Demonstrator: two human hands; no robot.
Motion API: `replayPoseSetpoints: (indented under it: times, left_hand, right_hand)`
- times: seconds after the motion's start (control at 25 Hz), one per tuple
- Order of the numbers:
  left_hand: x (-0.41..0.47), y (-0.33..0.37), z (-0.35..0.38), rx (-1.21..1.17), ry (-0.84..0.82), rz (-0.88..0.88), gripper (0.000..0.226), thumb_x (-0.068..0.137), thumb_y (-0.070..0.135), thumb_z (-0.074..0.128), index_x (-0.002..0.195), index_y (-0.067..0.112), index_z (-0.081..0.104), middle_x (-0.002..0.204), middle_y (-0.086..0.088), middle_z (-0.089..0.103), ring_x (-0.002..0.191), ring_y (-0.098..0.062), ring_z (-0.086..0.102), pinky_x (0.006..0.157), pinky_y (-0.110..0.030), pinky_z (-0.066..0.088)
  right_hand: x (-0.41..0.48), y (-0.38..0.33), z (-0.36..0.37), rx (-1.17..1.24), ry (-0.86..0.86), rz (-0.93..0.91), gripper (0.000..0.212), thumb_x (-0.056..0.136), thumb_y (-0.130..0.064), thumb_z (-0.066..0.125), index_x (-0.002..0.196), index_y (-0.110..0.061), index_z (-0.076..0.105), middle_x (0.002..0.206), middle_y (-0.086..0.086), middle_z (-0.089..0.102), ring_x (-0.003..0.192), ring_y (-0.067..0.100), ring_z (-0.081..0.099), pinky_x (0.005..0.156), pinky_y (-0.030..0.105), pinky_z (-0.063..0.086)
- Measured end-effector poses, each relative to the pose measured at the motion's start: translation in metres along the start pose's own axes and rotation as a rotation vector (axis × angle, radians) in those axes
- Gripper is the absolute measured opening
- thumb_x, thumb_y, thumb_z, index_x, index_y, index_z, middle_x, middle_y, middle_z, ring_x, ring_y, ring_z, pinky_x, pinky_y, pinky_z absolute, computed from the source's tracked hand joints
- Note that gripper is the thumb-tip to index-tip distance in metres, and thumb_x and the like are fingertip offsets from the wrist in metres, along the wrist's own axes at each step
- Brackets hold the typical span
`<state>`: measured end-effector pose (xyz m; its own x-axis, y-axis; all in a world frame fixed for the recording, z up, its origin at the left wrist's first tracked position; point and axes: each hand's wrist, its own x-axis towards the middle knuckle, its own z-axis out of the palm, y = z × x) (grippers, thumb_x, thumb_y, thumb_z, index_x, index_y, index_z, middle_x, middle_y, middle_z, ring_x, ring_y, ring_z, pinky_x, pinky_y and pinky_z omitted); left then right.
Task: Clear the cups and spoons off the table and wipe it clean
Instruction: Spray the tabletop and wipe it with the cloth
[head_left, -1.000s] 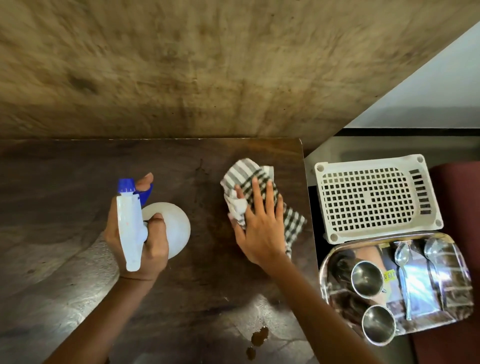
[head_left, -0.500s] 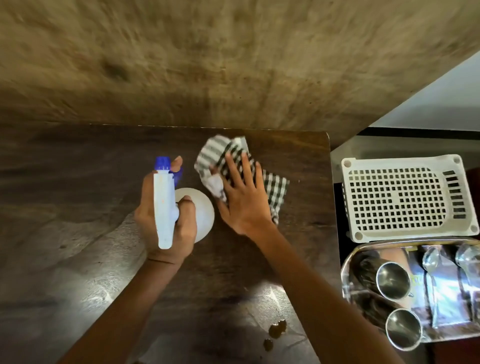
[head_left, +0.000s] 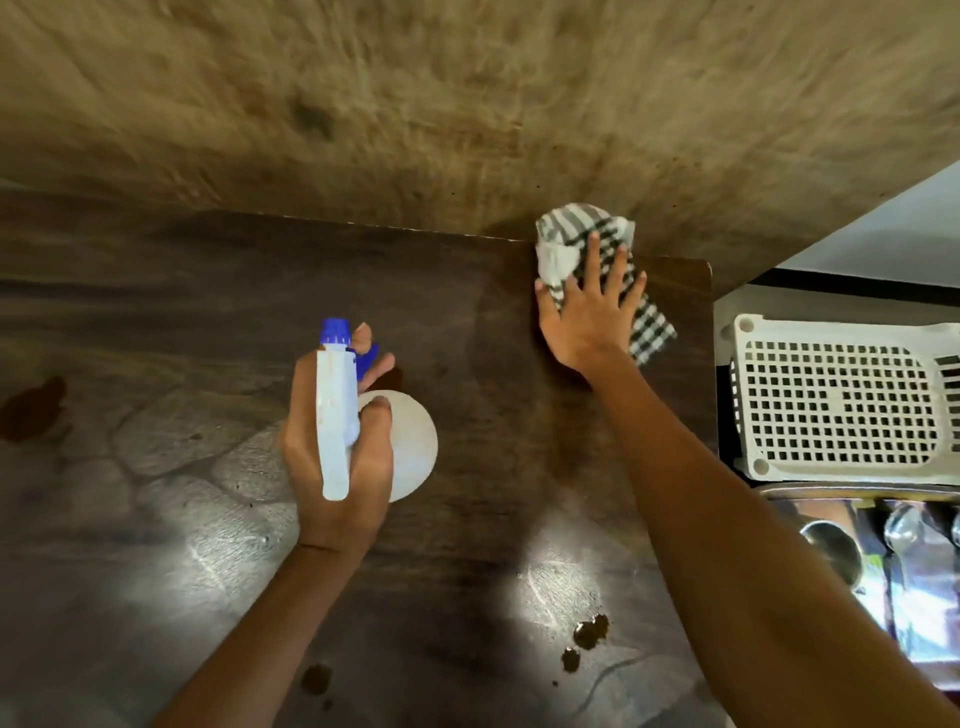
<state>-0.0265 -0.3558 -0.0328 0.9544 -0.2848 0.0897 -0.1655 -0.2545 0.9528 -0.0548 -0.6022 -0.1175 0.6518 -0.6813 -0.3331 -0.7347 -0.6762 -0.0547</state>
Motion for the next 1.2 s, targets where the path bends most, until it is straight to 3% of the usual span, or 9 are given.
replayPoseSetpoints:
  times: [0.2, 0.32, 0.44, 0.52, 0.72, 0.88, 1.04, 1.12, 1.2]
  left_hand:
    - [-0.010, -0.012, -0.005, 0.073, -0.008, 0.025, 0.043, 0.074, 0.024, 0.049, 0.116, 0.032, 0.045, 0.109, 0.029, 0.054, 0.096, -0.028, 0.064, 0.085, -0.043, 0.052]
    - [-0.011, -0.008, -0.003, 0.074, -0.039, 0.085, 0.044, 0.072, 0.019, 0.044, 0.116, 0.024, 0.046, 0.108, 0.025, 0.053, 0.090, -0.031, 0.065, 0.082, -0.038, 0.052]
    - [-0.010, -0.010, -0.002, 0.096, -0.037, 0.099, 0.041, 0.074, 0.019, 0.043, 0.115, 0.022, 0.046, 0.107, 0.023, 0.054, 0.085, -0.027, 0.065, 0.078, -0.021, 0.049]
    - [-0.010, -0.017, -0.001, 0.084, -0.034, 0.077, 0.040, 0.077, 0.020, 0.045, 0.117, 0.020, 0.047, 0.108, 0.018, 0.056, 0.089, -0.026, 0.066, 0.081, -0.027, 0.050]
    - [-0.011, -0.016, 0.003, 0.012, -0.020, 0.069, 0.039, 0.080, 0.019, 0.045, 0.118, 0.009, 0.049, 0.107, -0.007, 0.065, 0.095, -0.027, 0.067, 0.086, -0.036, 0.052]
    - [-0.010, -0.012, 0.002, 0.036, -0.014, 0.106, 0.037, 0.079, 0.018, 0.043, 0.116, 0.017, 0.048, 0.097, -0.006, 0.066, 0.087, -0.028, 0.067, 0.084, -0.035, 0.052]
    - [-0.011, -0.009, -0.002, 0.025, -0.021, 0.036, 0.040, 0.076, 0.018, 0.041, 0.116, 0.021, 0.049, 0.095, -0.001, 0.066, 0.087, -0.029, 0.068, 0.082, -0.047, 0.054]
    - [-0.011, -0.004, -0.001, 0.045, -0.022, 0.026, 0.040, 0.077, 0.015, 0.043, 0.116, 0.007, 0.050, 0.099, -0.006, 0.066, 0.091, -0.020, 0.067, 0.084, -0.040, 0.054]
    - [-0.016, 0.002, -0.002, 0.085, 0.001, 0.026, 0.034, 0.079, 0.004, 0.048, 0.113, 0.004, 0.051, 0.099, 0.009, 0.061, 0.093, 0.007, 0.061, 0.083, -0.014, 0.050]
  right_hand:
    - [-0.056, -0.048, 0.032, -0.114, 0.051, -0.395, 0.058, 0.095, -0.052, 0.024, 0.145, -0.024, 0.029, 0.158, 0.008, -0.002, 0.143, 0.036, -0.011, 0.112, 0.059, -0.005]
    - [-0.146, -0.015, 0.060, -0.105, 0.052, -0.548, 0.063, 0.090, -0.052, 0.031, 0.149, -0.031, 0.018, 0.157, 0.009, 0.011, 0.143, 0.037, 0.001, 0.111, 0.061, 0.009]
    - [-0.178, 0.044, 0.062, -0.118, 0.024, -0.573, 0.060, 0.088, -0.052, 0.033, 0.145, -0.033, 0.025, 0.154, 0.008, 0.025, 0.142, 0.035, 0.013, 0.109, 0.059, 0.016]
    - [-0.149, 0.062, 0.051, -0.109, 0.044, -0.465, 0.057, 0.089, -0.053, 0.029, 0.139, -0.027, 0.039, 0.154, 0.009, 0.025, 0.143, 0.035, 0.012, 0.110, 0.058, 0.014]
    - [-0.005, -0.001, 0.001, -0.020, -0.002, -0.110, 0.064, 0.094, -0.060, 0.013, 0.145, -0.026, 0.031, 0.158, 0.001, -0.011, 0.142, 0.031, -0.017, 0.112, 0.055, -0.011]
    - [-0.005, -0.060, 0.008, -0.107, 0.034, -0.357, 0.060, 0.095, -0.056, 0.019, 0.144, -0.023, 0.033, 0.158, 0.005, -0.006, 0.142, 0.034, -0.015, 0.111, 0.058, -0.009]
    - [-0.114, -0.031, 0.046, -0.157, 0.057, -0.591, 0.064, 0.092, -0.052, 0.027, 0.149, -0.033, 0.005, 0.158, 0.007, 0.001, 0.143, 0.035, -0.008, 0.112, 0.060, -0.002]
    - [-0.161, 0.012, 0.061, -0.128, 0.069, -0.633, 0.067, 0.088, -0.050, 0.033, 0.149, -0.034, 0.010, 0.157, 0.007, 0.013, 0.144, 0.035, 0.004, 0.112, 0.059, 0.005]
    - [-0.179, 0.056, 0.065, -0.164, 0.073, -0.623, 0.062, 0.089, -0.050, 0.034, 0.147, -0.032, 0.025, 0.155, 0.005, 0.021, 0.143, 0.032, 0.010, 0.112, 0.057, 0.010]
